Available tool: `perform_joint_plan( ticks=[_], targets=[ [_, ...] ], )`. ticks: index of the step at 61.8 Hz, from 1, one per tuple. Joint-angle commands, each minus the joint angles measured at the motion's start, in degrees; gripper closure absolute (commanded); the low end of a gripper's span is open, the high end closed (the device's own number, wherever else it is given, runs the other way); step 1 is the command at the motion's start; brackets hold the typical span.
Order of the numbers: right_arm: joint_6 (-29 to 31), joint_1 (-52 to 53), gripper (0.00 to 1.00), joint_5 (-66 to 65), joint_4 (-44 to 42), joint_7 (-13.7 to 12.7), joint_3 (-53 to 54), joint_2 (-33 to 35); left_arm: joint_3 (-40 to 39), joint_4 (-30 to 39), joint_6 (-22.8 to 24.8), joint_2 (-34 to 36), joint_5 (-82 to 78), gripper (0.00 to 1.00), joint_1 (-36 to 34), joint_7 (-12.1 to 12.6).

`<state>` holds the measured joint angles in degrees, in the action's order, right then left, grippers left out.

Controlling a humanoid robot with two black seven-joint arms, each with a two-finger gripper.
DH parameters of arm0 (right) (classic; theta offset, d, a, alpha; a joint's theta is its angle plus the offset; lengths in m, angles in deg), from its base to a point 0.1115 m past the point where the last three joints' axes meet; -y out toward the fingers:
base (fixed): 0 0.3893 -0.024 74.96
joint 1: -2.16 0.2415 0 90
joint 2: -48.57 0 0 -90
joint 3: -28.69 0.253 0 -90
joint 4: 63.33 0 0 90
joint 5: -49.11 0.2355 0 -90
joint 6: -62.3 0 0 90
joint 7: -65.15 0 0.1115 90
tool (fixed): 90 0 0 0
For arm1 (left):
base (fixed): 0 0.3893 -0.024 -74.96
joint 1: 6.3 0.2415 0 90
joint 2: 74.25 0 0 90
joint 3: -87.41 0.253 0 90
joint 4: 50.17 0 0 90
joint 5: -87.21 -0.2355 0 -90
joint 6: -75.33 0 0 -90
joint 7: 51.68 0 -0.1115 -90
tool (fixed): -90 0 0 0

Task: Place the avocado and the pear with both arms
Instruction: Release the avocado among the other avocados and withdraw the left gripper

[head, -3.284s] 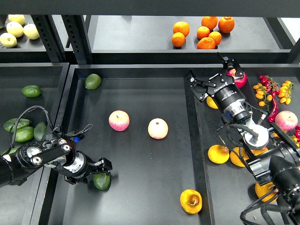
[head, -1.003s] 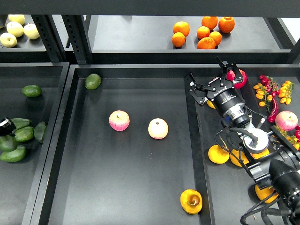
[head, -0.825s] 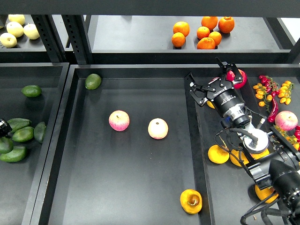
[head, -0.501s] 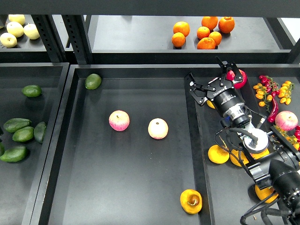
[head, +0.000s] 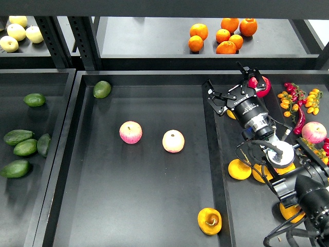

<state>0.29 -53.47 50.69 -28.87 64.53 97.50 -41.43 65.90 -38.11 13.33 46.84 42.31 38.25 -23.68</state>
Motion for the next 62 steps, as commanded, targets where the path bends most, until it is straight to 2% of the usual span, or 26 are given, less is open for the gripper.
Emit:
perform_joint_plan(
  ticks=[1,38,62],
  targets=[
    [0.01,0.00,0.01,0.00,-0.01,0.00,-0.08,0.00,0.07,-0.64,0.00,-0.50,0.08,0.63,0.00,0.00],
    [0.01,0.00,0.01,0.00,0.08,0.00,-0.16,0.00,0.07,-0.91,0.00,-3.22,0.87,0.61,2.02,0.00],
    [0.01,0.00,0.01,0.00,0.16,0.00,-0.16,0.00,0.16,-1.08,0.00,-4.36,0.87,0.50,2.03,0.00]
  ],
)
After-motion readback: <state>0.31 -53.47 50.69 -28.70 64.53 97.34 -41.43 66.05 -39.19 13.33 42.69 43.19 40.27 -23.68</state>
